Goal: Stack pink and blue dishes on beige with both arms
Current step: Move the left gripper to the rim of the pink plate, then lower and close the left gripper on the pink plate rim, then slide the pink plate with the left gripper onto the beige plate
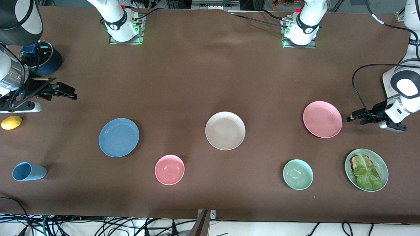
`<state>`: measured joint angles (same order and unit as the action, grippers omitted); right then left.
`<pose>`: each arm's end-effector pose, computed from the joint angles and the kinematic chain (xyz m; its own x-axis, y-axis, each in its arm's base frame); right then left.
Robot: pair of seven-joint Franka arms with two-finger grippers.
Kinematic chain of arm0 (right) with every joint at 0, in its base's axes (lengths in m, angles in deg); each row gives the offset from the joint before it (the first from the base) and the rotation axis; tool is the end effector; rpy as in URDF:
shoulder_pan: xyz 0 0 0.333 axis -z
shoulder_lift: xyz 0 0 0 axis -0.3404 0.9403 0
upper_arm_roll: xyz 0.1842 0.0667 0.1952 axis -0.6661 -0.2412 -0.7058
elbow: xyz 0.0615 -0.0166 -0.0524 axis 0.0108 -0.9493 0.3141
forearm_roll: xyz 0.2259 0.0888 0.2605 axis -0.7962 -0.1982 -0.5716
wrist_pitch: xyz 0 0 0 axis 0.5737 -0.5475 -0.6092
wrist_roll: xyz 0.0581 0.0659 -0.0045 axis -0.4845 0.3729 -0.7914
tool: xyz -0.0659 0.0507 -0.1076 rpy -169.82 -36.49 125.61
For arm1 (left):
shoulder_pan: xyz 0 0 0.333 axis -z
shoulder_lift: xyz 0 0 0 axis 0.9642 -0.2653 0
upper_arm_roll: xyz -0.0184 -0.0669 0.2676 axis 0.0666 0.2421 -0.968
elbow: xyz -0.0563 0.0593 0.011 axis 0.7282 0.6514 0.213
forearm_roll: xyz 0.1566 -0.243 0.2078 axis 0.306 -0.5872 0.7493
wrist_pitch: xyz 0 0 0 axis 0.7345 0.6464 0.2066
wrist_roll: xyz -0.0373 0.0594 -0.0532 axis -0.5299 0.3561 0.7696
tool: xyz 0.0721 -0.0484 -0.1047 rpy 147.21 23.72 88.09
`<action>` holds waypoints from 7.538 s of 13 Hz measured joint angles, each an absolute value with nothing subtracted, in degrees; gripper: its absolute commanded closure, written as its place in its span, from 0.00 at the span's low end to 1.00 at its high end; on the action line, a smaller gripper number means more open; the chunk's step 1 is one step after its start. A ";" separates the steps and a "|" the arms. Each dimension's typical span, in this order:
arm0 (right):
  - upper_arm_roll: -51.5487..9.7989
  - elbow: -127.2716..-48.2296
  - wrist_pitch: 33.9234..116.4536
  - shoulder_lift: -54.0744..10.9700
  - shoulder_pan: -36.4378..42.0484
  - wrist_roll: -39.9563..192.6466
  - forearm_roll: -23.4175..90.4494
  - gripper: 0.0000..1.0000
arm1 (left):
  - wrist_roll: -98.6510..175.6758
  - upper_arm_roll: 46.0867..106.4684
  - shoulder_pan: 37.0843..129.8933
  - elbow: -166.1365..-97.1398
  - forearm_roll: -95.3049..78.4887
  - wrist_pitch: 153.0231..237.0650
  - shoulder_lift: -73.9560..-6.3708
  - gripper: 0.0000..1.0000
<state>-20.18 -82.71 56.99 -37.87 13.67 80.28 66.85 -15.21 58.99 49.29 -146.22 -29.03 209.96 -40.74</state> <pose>0.5511 0.0111 0.4711 0.9978 0.0128 -0.0646 0.0096 -0.9987 -0.0495 0.5116 0.2085 0.1870 0.9953 -0.0020 0.0969 -0.0379 -0.9284 0.3697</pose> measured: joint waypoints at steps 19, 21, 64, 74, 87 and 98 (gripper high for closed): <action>-20.18 -82.71 56.98 -37.87 13.67 80.27 66.85 0.00 | -20.14 59.10 53.06 -153.92 -35.66 218.56 -39.83 0.00; -20.18 -82.71 56.98 -37.87 13.67 80.27 66.85 0.00 | -20.46 59.04 52.69 -155.03 -37.33 218.56 -39.41 0.04; -20.18 -82.73 56.86 -37.85 13.65 80.26 66.84 0.00 | 4.91 66.14 60.18 -153.73 -26.70 217.61 -28.23 1.00; -19.76 -82.77 56.80 -37.72 13.66 80.26 66.84 0.00 | 31.84 75.22 66.18 -151.91 -17.36 219.22 -28.26 1.00; -19.42 -82.77 56.91 -36.58 13.70 80.23 66.84 0.00 | 68.89 75.45 81.60 -144.27 1.79 222.93 -36.23 1.00; -19.43 -82.77 56.75 -36.58 13.69 79.38 66.84 0.00 | 89.67 75.30 87.45 -139.70 17.24 225.83 -45.00 1.00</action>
<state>-19.43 -82.77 56.75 -36.58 13.69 79.38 66.84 89.67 75.30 87.45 -139.70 17.24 225.83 -45.00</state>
